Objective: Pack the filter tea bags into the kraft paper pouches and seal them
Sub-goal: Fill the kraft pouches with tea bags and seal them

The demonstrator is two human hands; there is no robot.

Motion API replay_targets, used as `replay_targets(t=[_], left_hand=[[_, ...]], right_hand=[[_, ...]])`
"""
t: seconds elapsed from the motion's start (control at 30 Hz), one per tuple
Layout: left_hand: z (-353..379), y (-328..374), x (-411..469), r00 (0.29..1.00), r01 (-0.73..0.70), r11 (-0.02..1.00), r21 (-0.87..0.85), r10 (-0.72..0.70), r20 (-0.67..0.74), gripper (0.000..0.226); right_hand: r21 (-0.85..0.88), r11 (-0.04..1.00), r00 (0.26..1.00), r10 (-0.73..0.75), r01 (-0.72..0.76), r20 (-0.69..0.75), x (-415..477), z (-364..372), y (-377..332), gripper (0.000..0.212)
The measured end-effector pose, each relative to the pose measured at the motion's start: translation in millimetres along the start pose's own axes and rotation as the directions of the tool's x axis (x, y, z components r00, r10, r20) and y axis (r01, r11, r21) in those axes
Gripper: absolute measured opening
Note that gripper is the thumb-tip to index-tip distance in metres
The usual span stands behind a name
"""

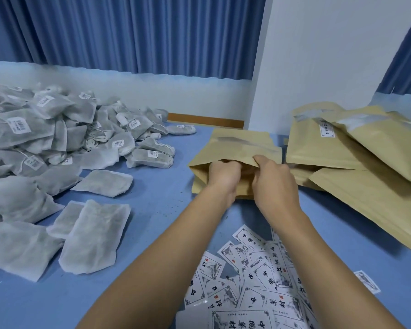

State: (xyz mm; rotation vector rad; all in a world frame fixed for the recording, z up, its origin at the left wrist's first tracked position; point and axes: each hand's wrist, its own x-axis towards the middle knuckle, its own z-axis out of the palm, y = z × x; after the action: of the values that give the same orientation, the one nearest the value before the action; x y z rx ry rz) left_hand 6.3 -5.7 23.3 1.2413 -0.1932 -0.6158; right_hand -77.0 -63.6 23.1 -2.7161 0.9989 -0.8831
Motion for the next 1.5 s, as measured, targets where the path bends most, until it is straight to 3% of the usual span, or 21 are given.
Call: replay_targets(t=[0.03, 0.1, 0.2, 0.27, 0.33, 0.37, 0.4, 0.5, 0.6, 0.67, 0.77, 0.87, 0.97, 1.03, 1.1, 1.13, 1.2, 1.27, 1.37, 1.5], left_hand=[[-3, -7, -1, 0.997, -0.082, 0.963, 0.256, 0.079, 0.022, 0.019], [-14, -18, -2, 0.936, -0.342, 0.739, 0.58, 0.323, 0.141, 0.014], [-39, -34, -18, 0.68, -0.665, 0.394, 0.635, 0.671, 0.295, 0.019], [-58, -41, -25, 0.513, -0.705, 0.251, 0.663, 0.826, 0.234, 0.019], [-76, -38, -30, 0.359, -0.634, 0.157, 0.757, 0.927, 0.108, 0.017], [-85, -32, -29, 0.317, -0.563, 0.145, 0.814, 0.947, 0.05, 0.017], [-93, -25, -28, 0.313, -0.461, 0.157, 0.873, 0.95, -0.006, 0.018], [-112, -8, -37, 0.462, -0.139, 0.294, 0.946, 0.864, -0.201, 0.038], [-134, 4, -43, 0.548, 0.102, 0.377, 0.921, 0.751, -0.368, 0.059], [-154, 6, -45, 0.644, 0.272, 0.388, 0.881, 0.607, -0.466, 0.062], [-164, 7, -48, 0.802, 0.435, 0.251, 0.865, 0.328, -0.499, 0.055], [-156, 7, -47, 0.847, 0.313, 0.281, 0.907, 0.349, -0.401, 0.059], [-141, 1, -44, 0.843, -0.051, 0.503, 0.863, 0.485, -0.233, 0.066], [-123, -2, -47, 0.723, -0.382, 0.632, 0.675, 0.659, -0.207, 0.065], [-97, -3, -50, 0.566, -0.626, 0.61, 0.486, 0.784, -0.255, 0.053], [-85, -6, -51, 0.551, -0.693, 0.612, 0.38, 0.79, -0.269, 0.048], [-68, -21, -52, 0.626, -0.702, 0.671, 0.239, 0.741, -0.243, 0.048], [-63, -39, -50, 0.667, -0.632, 0.659, 0.407, 0.73, -0.146, 0.04], [-67, -65, -43, 0.794, -0.374, 0.405, 0.834, 0.604, 0.063, 0.044], [-59, -54, -31, 0.775, -0.333, 0.231, 0.914, 0.62, 0.125, 0.04]], right_hand=[[0.013, 1.0, 1.0, -0.003, 0.003, 0.0, 0, 0, 0, 0.038], [0.029, 1.0, 1.0, -0.012, 0.012, 0.003, 0, 0, 0, 0.038], [-0.004, 1.0, 0.999, -0.017, 0.017, 0.043, 0, 6, -5, 0.033], [-0.047, 0.999, 0.998, -0.008, 0.011, 0.063, 1, 13, -11, 0.027], [-0.066, 0.998, 0.997, 0.001, 0.004, 0.078, 2, 22, -20, 0.023], [-0.067, 0.998, 0.996, 0.006, 0.0, 0.088, 3, 26, -24, 0.022], [-0.066, 0.998, 0.995, 0.006, 0.001, 0.101, 4, 30, -27, 0.022], [-0.049, 0.999, 0.993, -0.003, 0.009, 0.117, 3, 40, -35, 0.02], [-0.05, 0.998, 0.994, -0.026, 0.032, 0.109, 3, 45, -34, 0.018], [-0.049, 0.998, 0.995, -0.027, 0.032, 0.101, 4, 45, -32, 0.017], [-0.053, 0.998, 0.995, -0.013, 0.018, 0.095, 5, 45, -31, 0.016], [-0.051, 0.998, 0.995, -0.019, 0.025, 0.098, 5, 45, -31, 0.016], [-0.048, 0.999, 0.995, -0.018, 0.023, 0.1, 5, 45, -30, 0.017], [-0.038, 0.999, 0.995, -0.021, 0.025, 0.097, 6, 46, -29, 0.017], [-0.025, 0.999, 0.995, -0.033, 0.035, 0.098, 5, 45, -29, 0.018], [-0.015, 0.999, 0.994, -0.037, 0.038, 0.1, 6, 45, -29, 0.018], [0.031, 0.999, 0.995, -0.038, 0.035, 0.097, 8, 43, -29, 0.021], [0.095, 0.995, 0.996, -0.032, 0.023, 0.088, 9, 42, -29, 0.028], [0.135, 0.991, 0.996, -0.014, 0.002, 0.089, 11, 42, -29, 0.045], [0.148, 0.989, 0.993, -0.008, -0.01, 0.12, 13, 36, -28, 0.043]])
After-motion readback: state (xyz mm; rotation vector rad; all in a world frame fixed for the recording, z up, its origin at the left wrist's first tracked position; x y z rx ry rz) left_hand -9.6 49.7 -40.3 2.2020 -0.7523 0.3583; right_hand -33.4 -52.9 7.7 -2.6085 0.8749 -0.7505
